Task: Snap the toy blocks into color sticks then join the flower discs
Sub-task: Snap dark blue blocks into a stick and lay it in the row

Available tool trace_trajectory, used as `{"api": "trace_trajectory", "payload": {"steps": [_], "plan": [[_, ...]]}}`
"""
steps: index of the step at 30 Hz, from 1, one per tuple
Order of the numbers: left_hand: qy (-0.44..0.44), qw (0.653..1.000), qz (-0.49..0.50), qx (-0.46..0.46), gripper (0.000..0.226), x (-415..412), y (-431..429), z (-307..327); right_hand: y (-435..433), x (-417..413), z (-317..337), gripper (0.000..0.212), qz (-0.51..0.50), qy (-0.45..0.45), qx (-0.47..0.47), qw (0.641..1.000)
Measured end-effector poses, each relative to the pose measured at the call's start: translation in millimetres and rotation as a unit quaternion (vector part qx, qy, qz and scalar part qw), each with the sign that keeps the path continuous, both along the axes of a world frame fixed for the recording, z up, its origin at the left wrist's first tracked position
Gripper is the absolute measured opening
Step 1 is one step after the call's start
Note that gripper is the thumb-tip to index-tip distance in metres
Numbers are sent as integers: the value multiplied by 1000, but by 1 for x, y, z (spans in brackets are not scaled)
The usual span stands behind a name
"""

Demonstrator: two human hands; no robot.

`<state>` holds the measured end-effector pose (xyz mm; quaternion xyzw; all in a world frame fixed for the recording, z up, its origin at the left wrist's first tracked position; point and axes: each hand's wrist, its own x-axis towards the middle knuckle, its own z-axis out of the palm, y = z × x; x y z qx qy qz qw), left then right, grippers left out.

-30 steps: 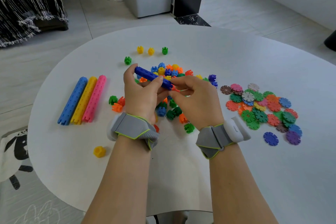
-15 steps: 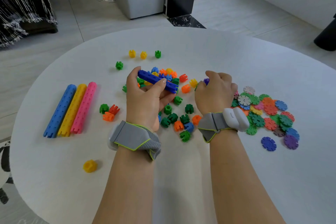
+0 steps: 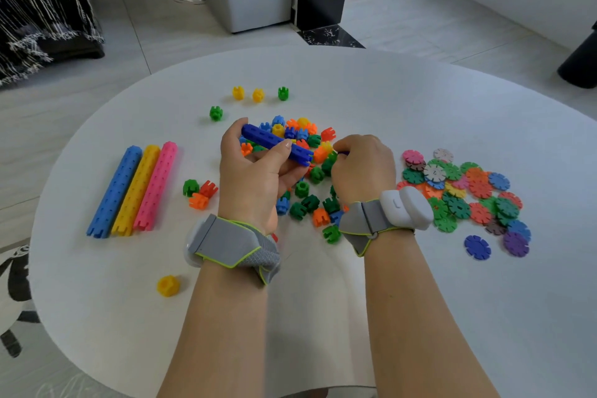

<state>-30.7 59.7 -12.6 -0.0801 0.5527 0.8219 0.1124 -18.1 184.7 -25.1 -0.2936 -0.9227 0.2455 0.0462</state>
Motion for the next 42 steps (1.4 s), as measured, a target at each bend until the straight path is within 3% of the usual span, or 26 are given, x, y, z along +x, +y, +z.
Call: {"api": "trace_trajectory", "payload": {"steps": [3,12,18,23,32,42], "plan": [[1,1000,-2,4,55,2,0,-1,-9,2,3,39,25,-18,-9,999],[4,1000,9,14,55,8,-5,-1,-27,11,-2,38,52,110,-114,986],[-2,999,42,5,57,2,-12,-4,-23,20,7,21,47,190,-197,961],[-5,997,76,7,56,-4,-12,-10,-29,28,10,22,81,191,-256,944],[-6,997,78,-6,56,-5,-9,-11,-27,29,9,25,77,216,-301,926],[-13,997,69,-9,61,-4,-8,-11,-28,29,5,31,95,231,-250,936]]}}
